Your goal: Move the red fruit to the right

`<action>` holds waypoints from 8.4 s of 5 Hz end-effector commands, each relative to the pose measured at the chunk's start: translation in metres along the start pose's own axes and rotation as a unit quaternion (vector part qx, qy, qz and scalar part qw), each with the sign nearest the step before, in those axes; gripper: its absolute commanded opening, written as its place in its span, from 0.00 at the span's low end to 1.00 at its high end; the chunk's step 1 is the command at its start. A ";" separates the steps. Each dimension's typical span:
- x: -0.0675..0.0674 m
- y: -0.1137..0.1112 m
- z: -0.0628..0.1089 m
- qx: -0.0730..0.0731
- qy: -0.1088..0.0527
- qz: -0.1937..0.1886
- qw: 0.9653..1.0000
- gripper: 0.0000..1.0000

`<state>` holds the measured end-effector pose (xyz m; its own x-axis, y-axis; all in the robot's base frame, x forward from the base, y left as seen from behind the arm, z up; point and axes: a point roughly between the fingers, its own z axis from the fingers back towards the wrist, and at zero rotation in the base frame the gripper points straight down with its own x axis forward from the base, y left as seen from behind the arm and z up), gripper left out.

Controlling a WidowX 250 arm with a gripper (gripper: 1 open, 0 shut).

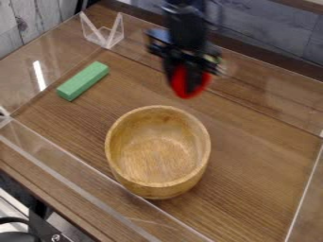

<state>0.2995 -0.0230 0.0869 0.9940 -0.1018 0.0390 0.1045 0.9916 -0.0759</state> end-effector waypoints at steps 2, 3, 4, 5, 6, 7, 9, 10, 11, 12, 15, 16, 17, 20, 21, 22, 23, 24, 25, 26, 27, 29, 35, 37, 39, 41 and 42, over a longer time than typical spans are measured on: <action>0.000 -0.031 -0.014 0.009 -0.013 0.015 1.000 0.00; -0.004 -0.043 -0.025 0.013 -0.008 -0.016 1.000 0.00; -0.005 -0.055 -0.041 0.017 -0.003 -0.049 0.999 0.00; -0.002 -0.067 -0.046 0.025 -0.008 -0.018 1.000 0.00; 0.006 -0.073 -0.047 0.030 -0.015 0.014 0.999 0.00; 0.007 -0.076 -0.047 0.030 -0.018 -0.002 0.999 0.00; 0.014 -0.084 -0.045 0.027 -0.017 -0.030 0.999 0.00; 0.016 -0.091 -0.041 0.028 -0.017 -0.038 0.999 1.00; 0.015 -0.084 -0.049 0.031 -0.021 -0.033 0.999 0.00; 0.016 -0.074 -0.056 0.036 -0.028 -0.024 0.999 0.00; 0.001 -0.051 -0.060 0.045 -0.023 -0.030 0.998 0.00; -0.005 -0.050 -0.061 0.038 -0.017 -0.026 0.999 1.00; -0.012 -0.064 -0.054 0.031 -0.012 -0.041 0.999 1.00; -0.022 -0.070 -0.020 0.012 -0.012 -0.046 0.999 1.00; -0.026 -0.080 -0.007 0.006 -0.011 -0.053 0.999 1.00; -0.029 -0.089 0.004 0.003 -0.010 -0.060 0.998 1.00; -0.033 -0.091 0.012 -0.002 -0.006 -0.077 0.997 1.00; -0.036 -0.093 0.019 -0.006 -0.001 -0.094 0.996 1.00; -0.042 -0.091 0.020 -0.010 0.004 -0.110 0.994 1.00; -0.049 -0.090 0.019 -0.013 0.011 -0.126 0.992 1.00; -0.044 -0.092 0.017 -0.015 0.017 -0.134 0.991 1.00; -0.038 -0.088 0.012 -0.021 0.032 -0.166 0.985 1.00; -0.052 -0.078 0.000 -0.034 0.048 -0.175 0.983 1.00; -0.055 -0.085 -0.007 -0.039 0.055 -0.174 0.982 1.00; -0.047 -0.085 -0.008 -0.043 0.063 -0.177 0.981 1.00; -0.042 -0.073 -0.009 -0.044 0.070 -0.183 0.980 0.00; -0.051 -0.068 -0.017 -0.046 0.072 -0.172 0.981 0.00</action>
<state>0.2355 -0.0883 0.0617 0.8880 -0.4456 -0.1133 0.4222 0.8879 -0.1828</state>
